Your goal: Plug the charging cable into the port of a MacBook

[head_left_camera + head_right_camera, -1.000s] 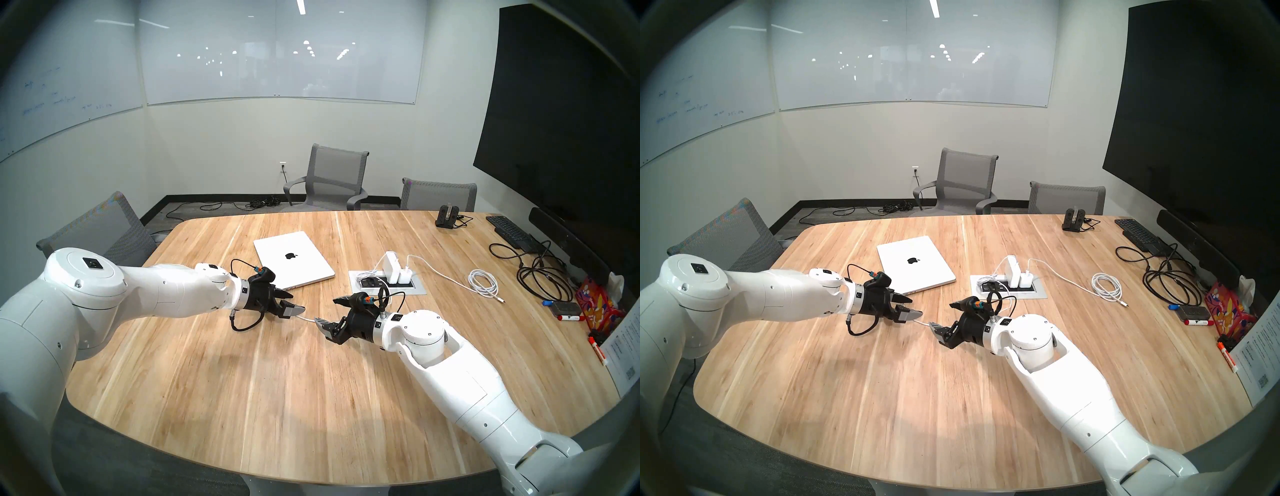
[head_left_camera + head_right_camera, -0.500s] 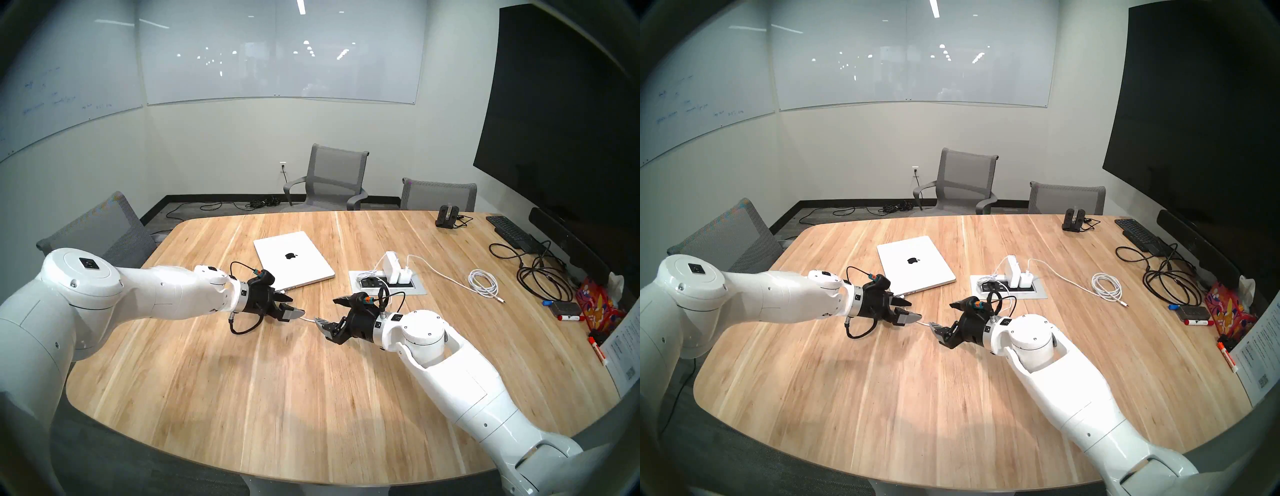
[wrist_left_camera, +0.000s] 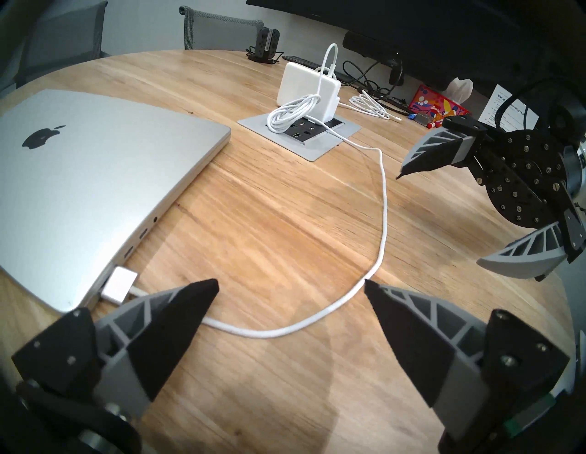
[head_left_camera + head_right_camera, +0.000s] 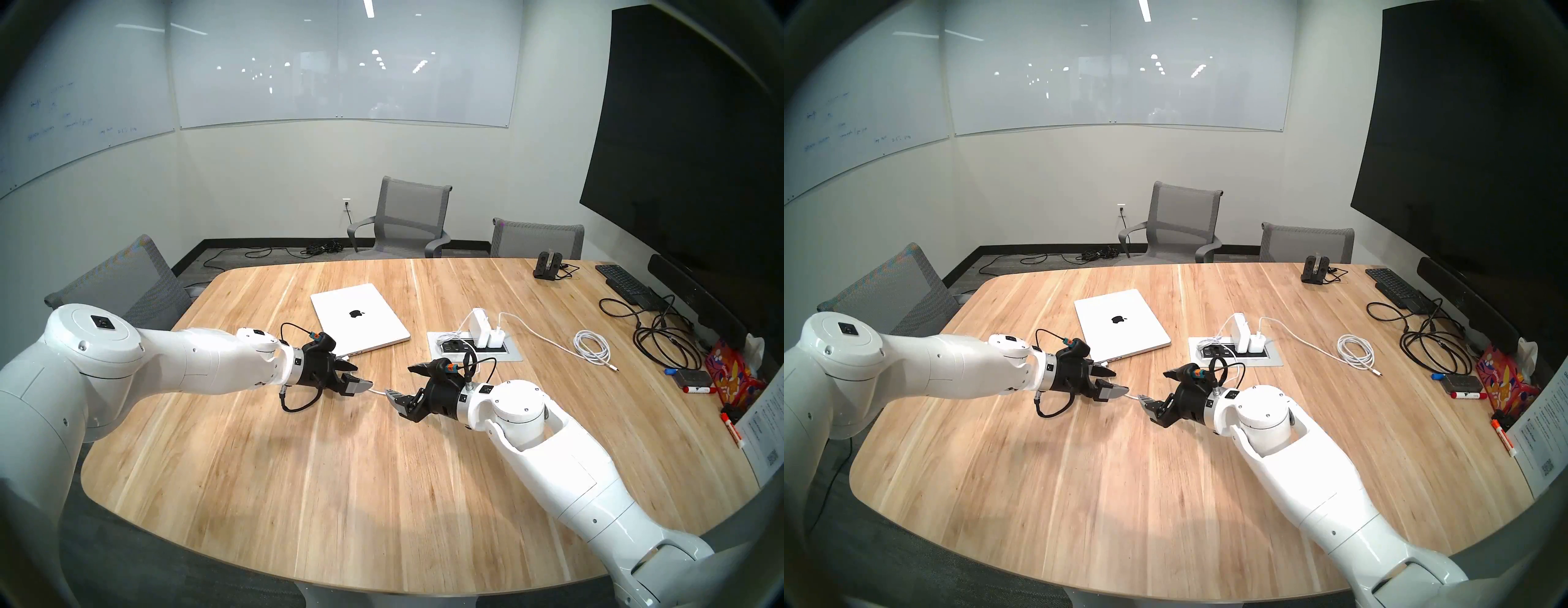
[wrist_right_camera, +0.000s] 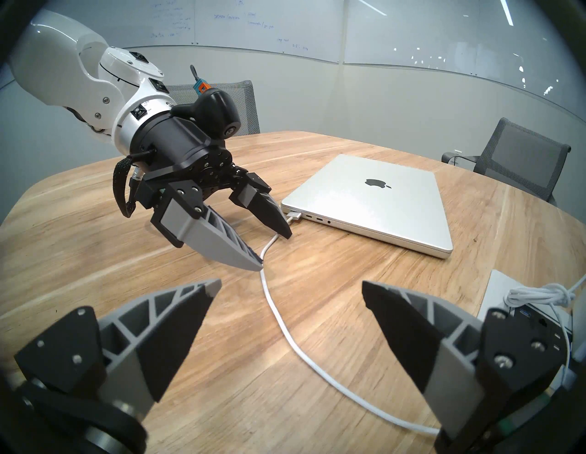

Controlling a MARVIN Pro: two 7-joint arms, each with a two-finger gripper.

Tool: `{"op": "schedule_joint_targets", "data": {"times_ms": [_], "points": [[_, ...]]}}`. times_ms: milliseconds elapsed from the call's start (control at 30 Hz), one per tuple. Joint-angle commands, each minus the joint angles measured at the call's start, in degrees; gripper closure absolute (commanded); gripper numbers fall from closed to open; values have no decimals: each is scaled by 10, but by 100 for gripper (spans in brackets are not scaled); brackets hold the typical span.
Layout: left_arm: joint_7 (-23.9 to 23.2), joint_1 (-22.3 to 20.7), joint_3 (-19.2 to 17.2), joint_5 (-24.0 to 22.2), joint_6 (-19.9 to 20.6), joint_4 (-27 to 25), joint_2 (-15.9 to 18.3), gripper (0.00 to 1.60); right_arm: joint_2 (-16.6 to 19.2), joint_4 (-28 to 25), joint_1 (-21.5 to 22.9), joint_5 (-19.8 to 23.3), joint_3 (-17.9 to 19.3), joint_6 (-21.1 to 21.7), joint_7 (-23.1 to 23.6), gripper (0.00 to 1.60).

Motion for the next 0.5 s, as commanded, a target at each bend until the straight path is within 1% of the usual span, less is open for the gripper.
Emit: {"op": "schedule_joint_targets", "data": {"times_ms": [0, 300, 467], "points": [[-3, -16, -7, -3, 7, 4, 0, 0, -2, -13, 5, -1, 0, -4, 0, 0], [-11, -7, -5, -4, 25, 25, -16, 0, -2, -13, 5, -1, 0, -4, 0, 0], [-14, -5, -5, -3, 28, 28, -19, 0, -2, -13, 5, -1, 0, -4, 0, 0]]}}
